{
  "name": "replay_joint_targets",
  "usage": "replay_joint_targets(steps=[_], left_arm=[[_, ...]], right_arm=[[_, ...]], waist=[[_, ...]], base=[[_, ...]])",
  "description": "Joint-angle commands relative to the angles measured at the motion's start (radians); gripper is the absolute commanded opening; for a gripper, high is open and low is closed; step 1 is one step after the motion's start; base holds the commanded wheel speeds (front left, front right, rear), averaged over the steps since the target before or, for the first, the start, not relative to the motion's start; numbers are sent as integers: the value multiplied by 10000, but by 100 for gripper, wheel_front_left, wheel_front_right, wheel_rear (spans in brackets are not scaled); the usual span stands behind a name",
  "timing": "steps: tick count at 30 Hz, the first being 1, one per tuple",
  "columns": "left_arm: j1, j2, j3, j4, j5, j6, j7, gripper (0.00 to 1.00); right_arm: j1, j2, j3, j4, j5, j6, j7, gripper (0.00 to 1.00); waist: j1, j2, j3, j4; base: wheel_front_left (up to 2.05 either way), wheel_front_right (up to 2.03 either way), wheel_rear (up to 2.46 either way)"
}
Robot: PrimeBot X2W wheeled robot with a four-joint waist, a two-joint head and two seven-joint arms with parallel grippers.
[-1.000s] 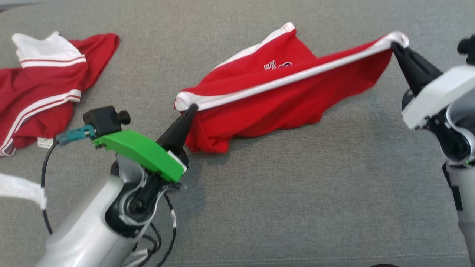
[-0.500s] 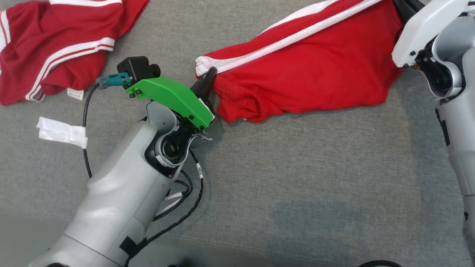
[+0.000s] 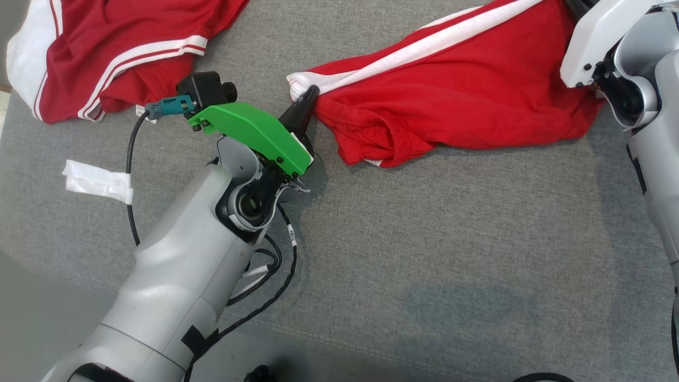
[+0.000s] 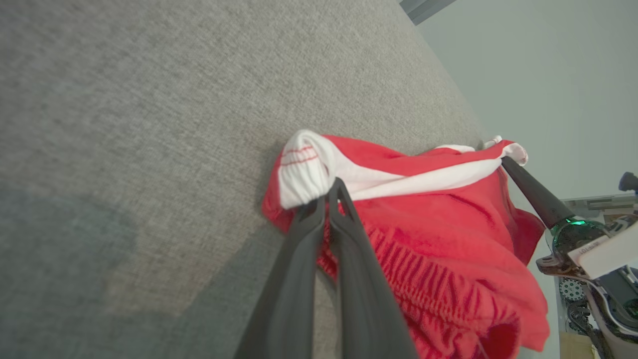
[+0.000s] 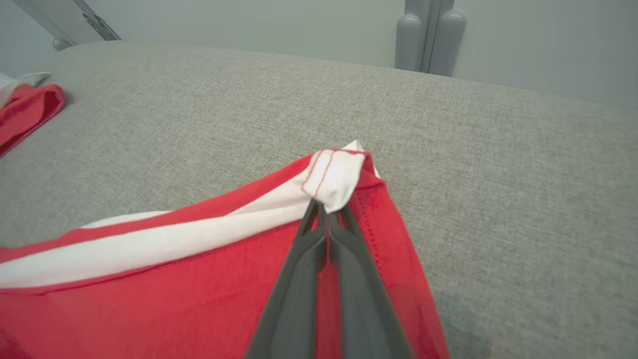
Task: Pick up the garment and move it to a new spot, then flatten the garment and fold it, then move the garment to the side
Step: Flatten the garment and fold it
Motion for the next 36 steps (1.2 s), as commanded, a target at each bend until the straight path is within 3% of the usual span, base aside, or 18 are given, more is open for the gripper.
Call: replay_joint_targets(steps=[1, 2, 3, 4, 5, 9, 13, 15, 19, 25, 29, 33, 36], left_arm=[[45, 31, 11, 113, 16, -27, -6, 16], [70, 26, -5, 151, 32, -20, -9, 38], [101, 14, -17, 185, 40, -19, -18, 53], [130, 3, -21, 218, 42, -14, -41, 95], [172, -6, -29, 249, 45, -12, -65, 100], [507, 353, -454, 355, 632, -78, -375, 100], [774, 908, -1020, -379, 1951, 19, -1606, 100], [1505, 1396, -1434, -1040, 2817, 723, -2388, 100], [2054, 1836, -1581, -2281, 3592, 1461, -2844, 100], [2855, 1984, -1127, -3518, 4964, 1979, -3086, 100], [3602, 1554, -169, -4040, 5917, 1708, -3075, 100], [4254, 1006, 820, -4025, 6517, 923, -3078, 100], [4529, 689, 1153, -3814, 6755, 575, -3079, 100]], right_arm=[[-85, -108, 29, 105, 42, -18, -86, 0], [-120, -121, 56, 168, 29, -19, -127, 28], [-145, -109, 122, 218, 38, -19, -179, 71], [-165, -85, 186, 256, 65, -18, -239, 100], [-166, -72, 284, 283, 56, -18, -304, 100], [193, -197, 1236, 172, 180, -15, -31, 100], [294, -725, 2110, -678, 1019, -15, 1316, 100], [490, -1385, 2453, -1255, 1501, -16, 2229, 100], [454, -1968, 2068, -1412, 1527, -16, 2737, 100], [804, -2582, 1946, -998, 1321, -18, 3042, 100], [1097, -2625, 1740, -494, 1528, -16, 3087, 100], [1343, -2465, 1656, -30, 1797, -9, 3084, 100], [1483, -2316, 1635, 174, 1991, -6, 3133, 100]], waist=[[0, 0, -64, -4], [0, 0, -89, -18], [0, 0, -121, -43], [0, 0, -155, -78], [0, 0, -203, -120], [0, 0, -744, -351], [0, 0, -1245, -581], [0, 0, -1432, -624], [0, 0, -1327, -385], [0, 0, -942, 369], [0, 0, -779, 767], [0, 0, -763, 1010], [0, 0, -811, 1086]], base=[[0, 0, 0], [0, 0, 0], [0, 0, 0], [0, 0, 0], [0, 0, 0], [0, 0, 0], [0, 0, 0], [0, 0, 0], [0, 0, 0], [0, 0, 0], [0, 0, 0], [0, 0, 0], [0, 0, 0]])
